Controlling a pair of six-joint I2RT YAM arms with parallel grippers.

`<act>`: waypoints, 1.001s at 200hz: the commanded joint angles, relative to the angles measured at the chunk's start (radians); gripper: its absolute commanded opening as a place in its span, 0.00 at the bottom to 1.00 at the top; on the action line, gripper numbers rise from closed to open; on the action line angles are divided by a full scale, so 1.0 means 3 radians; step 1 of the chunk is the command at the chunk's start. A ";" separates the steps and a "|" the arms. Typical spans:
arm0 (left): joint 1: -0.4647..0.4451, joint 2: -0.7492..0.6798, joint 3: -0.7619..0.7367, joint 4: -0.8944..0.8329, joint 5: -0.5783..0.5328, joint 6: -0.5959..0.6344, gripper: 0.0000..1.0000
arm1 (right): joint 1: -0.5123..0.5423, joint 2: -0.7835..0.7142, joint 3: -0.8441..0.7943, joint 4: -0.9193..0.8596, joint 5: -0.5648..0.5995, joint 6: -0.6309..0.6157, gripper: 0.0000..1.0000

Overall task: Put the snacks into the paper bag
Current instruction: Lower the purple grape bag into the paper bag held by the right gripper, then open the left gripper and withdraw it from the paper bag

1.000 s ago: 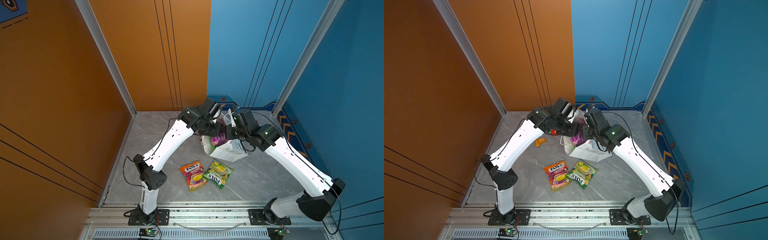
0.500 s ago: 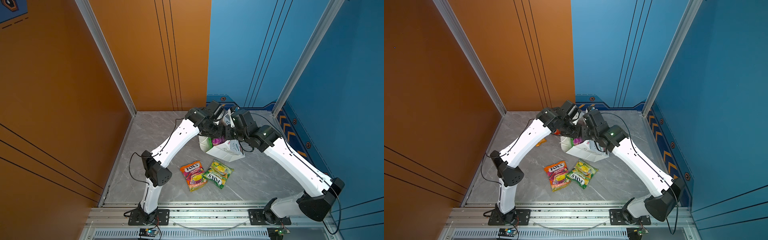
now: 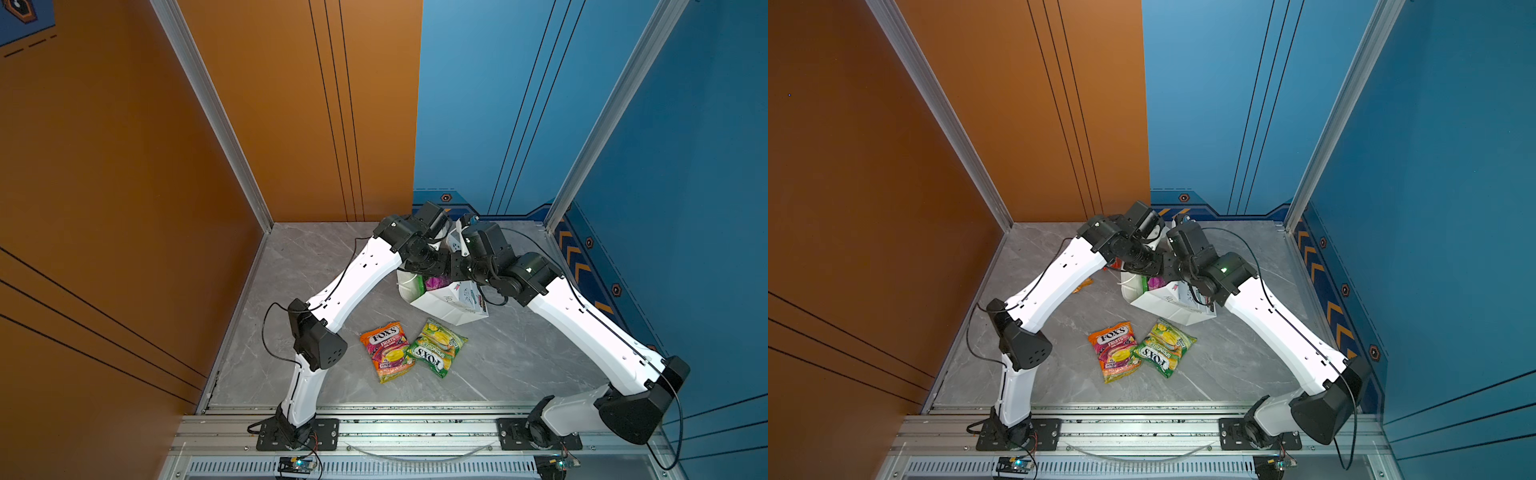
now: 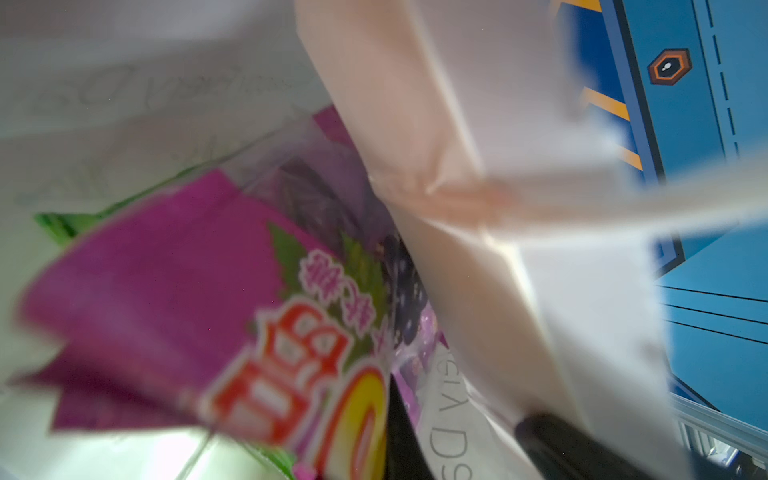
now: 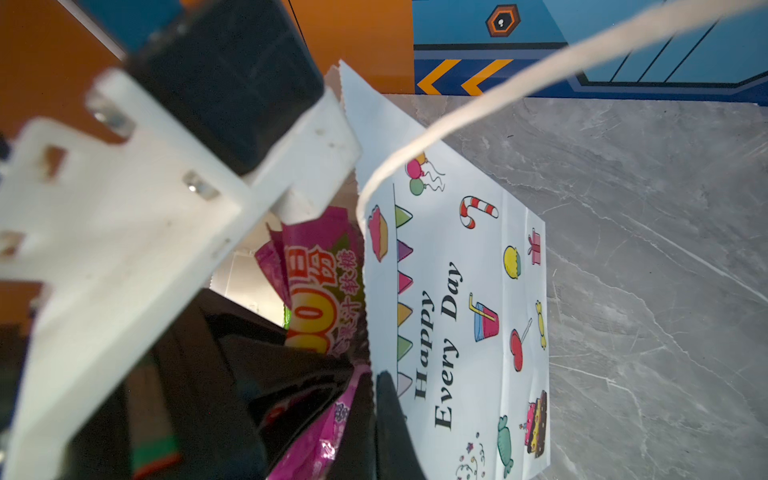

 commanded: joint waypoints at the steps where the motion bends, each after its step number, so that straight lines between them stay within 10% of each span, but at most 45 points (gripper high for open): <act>1: 0.0042 -0.0053 0.0152 0.0084 0.0069 0.0072 0.18 | 0.0000 -0.0124 -0.0008 0.0102 0.0045 0.0079 0.00; 153: -0.0046 -0.1000 -0.0119 0.0146 -0.0670 0.0008 0.55 | -0.0920 -0.0457 -0.0500 0.0200 -0.0308 0.0333 0.00; 200: -0.0066 -0.1902 -0.1063 0.0875 -0.0996 -0.0022 0.69 | -0.1351 -0.0647 -0.0809 0.0338 -0.0625 0.0296 0.00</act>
